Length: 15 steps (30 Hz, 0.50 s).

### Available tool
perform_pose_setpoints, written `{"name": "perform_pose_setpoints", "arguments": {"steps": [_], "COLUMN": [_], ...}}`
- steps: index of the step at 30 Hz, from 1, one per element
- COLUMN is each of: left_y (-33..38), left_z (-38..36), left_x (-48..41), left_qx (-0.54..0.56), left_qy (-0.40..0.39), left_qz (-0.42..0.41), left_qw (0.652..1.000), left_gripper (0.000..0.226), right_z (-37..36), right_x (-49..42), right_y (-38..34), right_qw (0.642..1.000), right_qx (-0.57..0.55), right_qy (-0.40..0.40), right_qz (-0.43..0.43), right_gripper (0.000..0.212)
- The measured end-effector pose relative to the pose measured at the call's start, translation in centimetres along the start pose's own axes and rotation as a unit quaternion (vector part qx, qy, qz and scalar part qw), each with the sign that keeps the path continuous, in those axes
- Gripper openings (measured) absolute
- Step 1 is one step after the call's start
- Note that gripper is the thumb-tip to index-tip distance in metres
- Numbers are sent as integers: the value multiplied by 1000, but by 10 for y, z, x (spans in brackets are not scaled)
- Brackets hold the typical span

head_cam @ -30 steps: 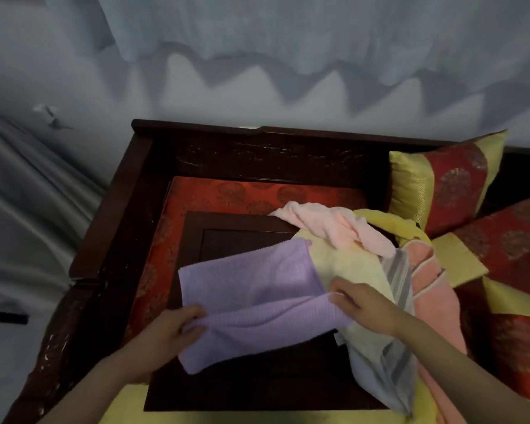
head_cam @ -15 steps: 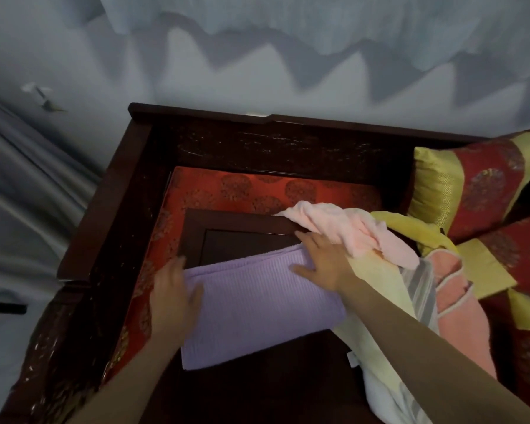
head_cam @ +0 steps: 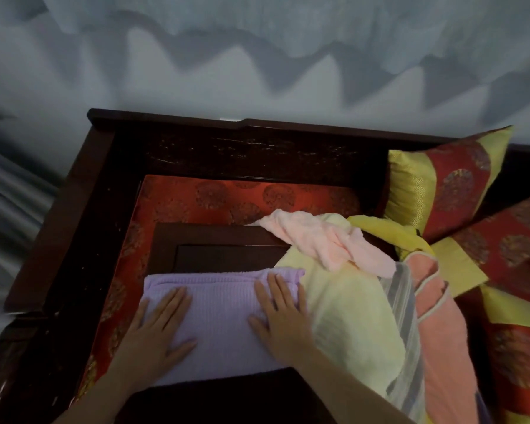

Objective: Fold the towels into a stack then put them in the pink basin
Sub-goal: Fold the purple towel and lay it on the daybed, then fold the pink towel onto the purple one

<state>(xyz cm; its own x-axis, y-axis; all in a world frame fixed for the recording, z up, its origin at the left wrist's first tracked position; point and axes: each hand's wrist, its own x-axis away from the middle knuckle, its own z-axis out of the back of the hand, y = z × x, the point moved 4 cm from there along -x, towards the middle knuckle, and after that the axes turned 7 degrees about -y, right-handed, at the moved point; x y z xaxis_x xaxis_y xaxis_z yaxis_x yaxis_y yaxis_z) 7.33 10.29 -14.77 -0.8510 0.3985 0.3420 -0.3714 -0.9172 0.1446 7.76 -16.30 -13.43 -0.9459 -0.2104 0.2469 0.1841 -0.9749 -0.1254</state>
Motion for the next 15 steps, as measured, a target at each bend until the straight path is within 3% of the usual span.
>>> {"name": "perform_pose_setpoints", "arguments": {"steps": [2, 5, 7, 9, 11, 12, 15], "left_y": [-1, 8, 22, 48, 73, 86, 123], "left_z": [2, 10, 20, 38, 56, 66, 92], "left_x": [-1, -9, -24, -40, -57, -67, -103], "left_qx": [9, 53, 87, 187, 351, 437, 625], "left_qy": [3, 16, 23, 42, 67, 51, -7], "left_qz": [-1, -2, -11, -11, 28, 55, 128], "left_qw": [1000, 998, 996, 981, 934, 896, 770], "left_gripper": [84, 76, 69, 63, 54, 52, 48], "right_z": [27, 79, 103, 111, 121, 130, 169], "right_x": [-13, -33, -47, -60, -69, -70, -62], "right_y": [11, 61, 102, 135, 153, 157, 151], "right_qw": [997, 971, 958, 952, 952, 945, 904], "right_qx": [-21, -62, -57, -50, -106, -193, -385], "right_qy": [64, 180, 167, 73, 31, 44, 96], "right_qz": [-23, -142, -227, -291, -285, -260, -159], "right_gripper": [60, 56, 64, 57, 30, 19, 13]}}
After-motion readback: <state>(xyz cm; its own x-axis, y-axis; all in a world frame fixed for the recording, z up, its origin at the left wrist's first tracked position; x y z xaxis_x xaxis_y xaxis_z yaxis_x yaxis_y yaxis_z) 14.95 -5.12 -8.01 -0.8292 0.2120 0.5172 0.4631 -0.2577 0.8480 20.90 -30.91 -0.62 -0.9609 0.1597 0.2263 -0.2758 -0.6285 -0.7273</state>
